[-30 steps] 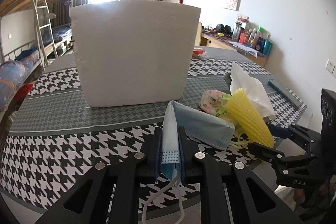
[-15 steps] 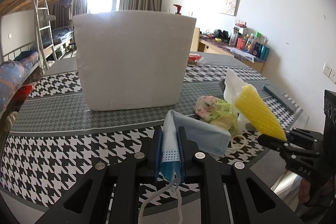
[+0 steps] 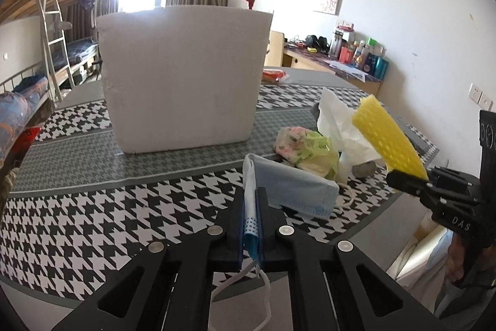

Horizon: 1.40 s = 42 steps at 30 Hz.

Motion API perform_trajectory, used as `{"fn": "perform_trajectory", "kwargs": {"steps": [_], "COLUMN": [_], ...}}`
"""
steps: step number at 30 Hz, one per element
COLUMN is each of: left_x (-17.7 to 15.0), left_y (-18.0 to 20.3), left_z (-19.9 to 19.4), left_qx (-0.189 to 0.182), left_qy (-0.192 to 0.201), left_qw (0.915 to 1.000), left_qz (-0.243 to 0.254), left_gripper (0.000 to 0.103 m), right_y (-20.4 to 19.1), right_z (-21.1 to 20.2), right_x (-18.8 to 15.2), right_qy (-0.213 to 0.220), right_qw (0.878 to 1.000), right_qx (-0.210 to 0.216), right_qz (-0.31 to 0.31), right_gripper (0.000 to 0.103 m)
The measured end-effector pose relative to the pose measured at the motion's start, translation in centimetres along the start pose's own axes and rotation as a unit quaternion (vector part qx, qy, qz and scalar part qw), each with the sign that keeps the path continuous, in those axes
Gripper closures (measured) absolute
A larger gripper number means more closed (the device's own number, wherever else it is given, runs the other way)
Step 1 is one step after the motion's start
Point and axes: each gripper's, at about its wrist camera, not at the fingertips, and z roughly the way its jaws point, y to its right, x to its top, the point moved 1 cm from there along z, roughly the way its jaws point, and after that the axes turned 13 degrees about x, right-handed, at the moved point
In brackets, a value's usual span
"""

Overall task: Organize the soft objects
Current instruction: 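Close the left tool on the blue mask while the right tool grasps the yellow foam net, then lift the mask and foam net and carry both toward the white foam box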

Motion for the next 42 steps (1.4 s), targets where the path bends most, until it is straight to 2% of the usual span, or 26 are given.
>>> {"fn": "perform_trajectory", "kwargs": {"steps": [5, 13, 21, 33, 42], "left_x": [0.6, 2.3, 3.4, 5.2, 7.1], "left_y": [0.3, 0.6, 0.9, 1.6, 1.8], "left_z": [-1.2, -3.9, -5.8, -7.2, -6.7], "left_qx": [-0.016, -0.008, -0.008, -0.008, -0.014], "left_qy": [0.018, 0.057, 0.080, 0.108, 0.119], "left_qw": [0.9997, 0.9983, 0.9967, 0.9941, 0.9927], "left_qz": [0.004, 0.007, 0.005, 0.010, 0.013], "left_gripper": [0.098, 0.098, 0.098, 0.098, 0.098], "right_y": [-0.2, -0.7, -1.3, -1.1, -0.6], "right_z": [-0.4, -1.8, -2.9, -4.5, -5.2], "right_x": [0.2, 1.5, 2.8, 4.5, 5.6], "right_qy": [0.007, 0.030, 0.051, 0.085, 0.106], "right_qw": [1.000, 1.000, 0.999, 0.996, 0.994], "right_qx": [-0.002, -0.002, 0.001, -0.003, -0.003], "right_qz": [-0.002, -0.007, -0.017, -0.026, -0.026], "right_gripper": [0.079, 0.079, 0.079, 0.079, 0.079]}}
